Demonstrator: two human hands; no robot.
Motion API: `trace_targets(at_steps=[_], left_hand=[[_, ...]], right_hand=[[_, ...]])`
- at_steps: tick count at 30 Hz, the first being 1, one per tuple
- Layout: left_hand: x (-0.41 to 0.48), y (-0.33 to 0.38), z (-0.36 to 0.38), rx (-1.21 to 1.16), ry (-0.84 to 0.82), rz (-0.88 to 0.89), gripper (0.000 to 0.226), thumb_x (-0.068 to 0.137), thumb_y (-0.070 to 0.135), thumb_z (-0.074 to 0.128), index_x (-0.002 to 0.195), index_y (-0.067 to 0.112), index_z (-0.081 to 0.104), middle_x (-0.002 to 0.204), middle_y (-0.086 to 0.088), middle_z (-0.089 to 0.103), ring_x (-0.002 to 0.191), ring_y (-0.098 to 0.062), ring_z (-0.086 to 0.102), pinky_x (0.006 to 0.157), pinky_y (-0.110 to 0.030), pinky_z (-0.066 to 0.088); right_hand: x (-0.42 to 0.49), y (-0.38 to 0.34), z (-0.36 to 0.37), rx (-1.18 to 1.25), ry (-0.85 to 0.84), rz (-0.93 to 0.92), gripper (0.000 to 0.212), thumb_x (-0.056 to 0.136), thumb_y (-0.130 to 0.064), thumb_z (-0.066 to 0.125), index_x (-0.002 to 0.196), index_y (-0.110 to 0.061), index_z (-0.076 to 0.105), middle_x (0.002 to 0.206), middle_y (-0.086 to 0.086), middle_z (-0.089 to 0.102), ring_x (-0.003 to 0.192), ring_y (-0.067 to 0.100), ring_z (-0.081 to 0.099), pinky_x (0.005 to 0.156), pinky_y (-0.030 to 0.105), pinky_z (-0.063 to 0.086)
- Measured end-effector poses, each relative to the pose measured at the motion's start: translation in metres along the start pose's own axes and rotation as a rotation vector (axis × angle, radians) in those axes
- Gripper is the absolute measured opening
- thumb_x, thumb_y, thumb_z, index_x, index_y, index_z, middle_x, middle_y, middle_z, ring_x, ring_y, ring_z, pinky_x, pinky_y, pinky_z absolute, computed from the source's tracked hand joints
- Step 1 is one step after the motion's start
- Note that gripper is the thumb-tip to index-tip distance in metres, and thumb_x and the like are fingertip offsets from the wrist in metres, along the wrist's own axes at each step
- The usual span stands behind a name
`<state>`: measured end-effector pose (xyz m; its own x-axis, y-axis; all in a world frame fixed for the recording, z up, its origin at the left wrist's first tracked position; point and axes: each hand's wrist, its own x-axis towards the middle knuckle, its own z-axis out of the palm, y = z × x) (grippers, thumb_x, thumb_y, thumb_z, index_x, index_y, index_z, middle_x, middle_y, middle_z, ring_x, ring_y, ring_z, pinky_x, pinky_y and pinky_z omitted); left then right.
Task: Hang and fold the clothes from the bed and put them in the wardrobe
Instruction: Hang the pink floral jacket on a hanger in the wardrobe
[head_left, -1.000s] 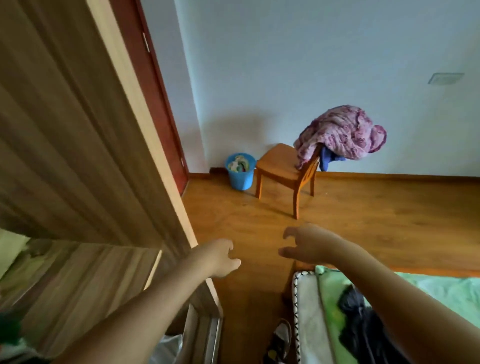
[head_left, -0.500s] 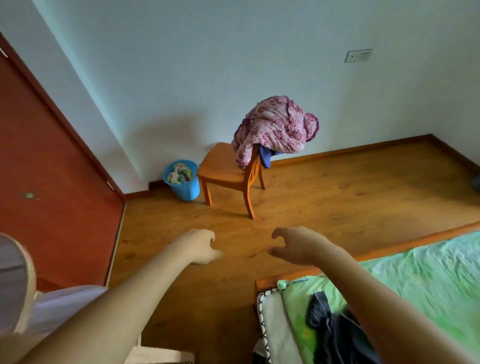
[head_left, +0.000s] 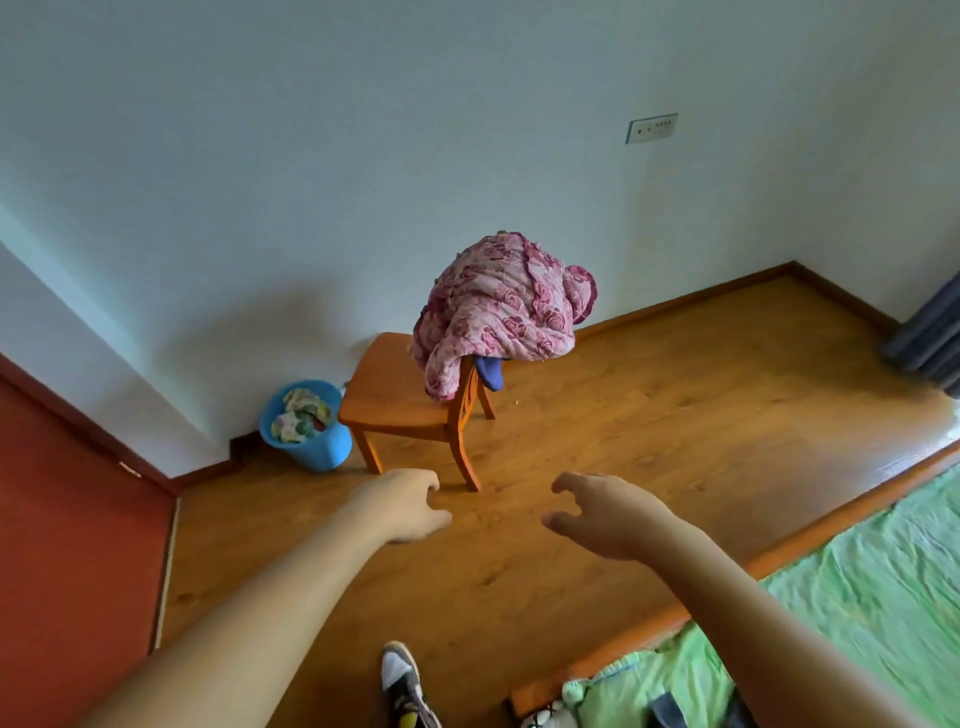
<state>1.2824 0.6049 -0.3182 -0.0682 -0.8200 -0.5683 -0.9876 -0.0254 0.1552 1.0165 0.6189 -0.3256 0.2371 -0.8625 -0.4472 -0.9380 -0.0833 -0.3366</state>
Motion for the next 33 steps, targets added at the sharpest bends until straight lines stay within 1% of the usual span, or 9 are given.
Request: trace_targets(at_steps=[4,7,12,16,20,23,26,30,33], left_hand=[[0.069,-0.015,-0.035,0.048,0.025,0.094,0.063,0.090,0.058,0.059,0.145,0.030,0.047,0.142,0.001,0.056,0.124,-0.020,0.056,0.098,-0.040,0.052],[0.117,-0.040,-0.064,0.081,0.044,0.148,0.065,0.088,0.062,0.058,0.144,0.032,0.047,0.139,0.003,0.055,0.120,-0.019,0.057,0.095,-0.041,0.053],[0.180,-0.081,-0.117,0.074,0.064,0.197,0.066,0.085,0.066,0.056,0.144,0.037,0.046,0.140,0.005,0.055,0.120,-0.018,0.058,0.093,-0.040,0.055],[0.224,-0.086,-0.156,0.078,0.093,0.246,0.063,0.086,0.065,0.055,0.143,0.038,0.046,0.138,0.005,0.056,0.115,-0.018,0.061,0.087,-0.037,0.057],[0.269,-0.059,-0.191,0.093,0.112,0.328,0.065,0.083,0.065,0.052,0.141,0.036,0.047,0.134,0.004,0.055,0.111,-0.019,0.061,0.087,-0.041,0.057],[0.307,-0.025,-0.211,0.105,0.131,0.378,0.065,0.086,0.060,0.053,0.145,0.034,0.045,0.138,0.003,0.052,0.117,-0.021,0.059,0.092,-0.041,0.054],[0.351,0.014,-0.229,0.124,0.156,0.433,0.063,0.089,0.057,0.053,0.147,0.033,0.043,0.144,0.001,0.048,0.119,-0.021,0.057,0.091,-0.039,0.055],[0.418,0.072,-0.254,0.116,0.192,0.474,0.058,0.091,0.052,0.056,0.145,0.035,0.046,0.144,0.003,0.048,0.116,-0.018,0.059,0.090,-0.038,0.055],[0.466,0.114,-0.272,0.161,0.207,0.468,0.058,0.092,0.046,0.056,0.146,0.030,0.046,0.144,0.001,0.050,0.120,-0.020,0.056,0.094,-0.040,0.053]], right_hand=[[0.060,-0.005,-0.018,0.022,0.050,0.096,0.059,0.091,-0.065,0.055,0.140,-0.032,0.049,0.134,0.001,0.061,0.116,0.021,0.060,0.085,0.036,0.051],[0.114,-0.024,-0.032,0.029,0.071,0.135,0.058,0.092,-0.064,0.054,0.140,-0.030,0.049,0.134,0.002,0.061,0.118,0.022,0.059,0.089,0.038,0.052],[0.189,-0.058,-0.055,0.075,0.077,0.175,0.057,0.094,-0.061,0.053,0.141,-0.028,0.049,0.134,0.003,0.061,0.119,0.021,0.059,0.086,0.034,0.049],[0.227,-0.059,-0.076,0.096,0.123,0.222,0.056,0.094,-0.062,0.053,0.139,-0.030,0.050,0.133,0.002,0.062,0.118,0.022,0.059,0.083,0.034,0.048],[0.254,-0.037,-0.092,0.161,0.151,0.293,0.055,0.094,-0.062,0.053,0.138,-0.030,0.052,0.130,0.001,0.063,0.114,0.021,0.061,0.080,0.033,0.049],[0.281,-0.009,-0.105,0.199,0.163,0.332,0.053,0.094,-0.061,0.053,0.136,-0.029,0.053,0.128,0.001,0.064,0.110,0.020,0.063,0.084,0.034,0.053],[0.320,0.029,-0.126,0.246,0.184,0.345,0.050,0.096,-0.058,0.053,0.136,-0.028,0.054,0.129,0.001,0.064,0.112,0.020,0.062,0.086,0.036,0.053],[0.388,0.089,-0.161,0.316,0.204,0.343,0.051,0.098,-0.054,0.052,0.139,-0.023,0.052,0.127,0.002,0.066,0.101,0.019,0.063,0.075,0.032,0.052],[0.430,0.130,-0.182,0.401,0.177,0.380,0.051,0.099,-0.049,0.053,0.142,-0.021,0.050,0.128,0.005,0.066,0.106,0.022,0.063,0.074,0.030,0.049]])
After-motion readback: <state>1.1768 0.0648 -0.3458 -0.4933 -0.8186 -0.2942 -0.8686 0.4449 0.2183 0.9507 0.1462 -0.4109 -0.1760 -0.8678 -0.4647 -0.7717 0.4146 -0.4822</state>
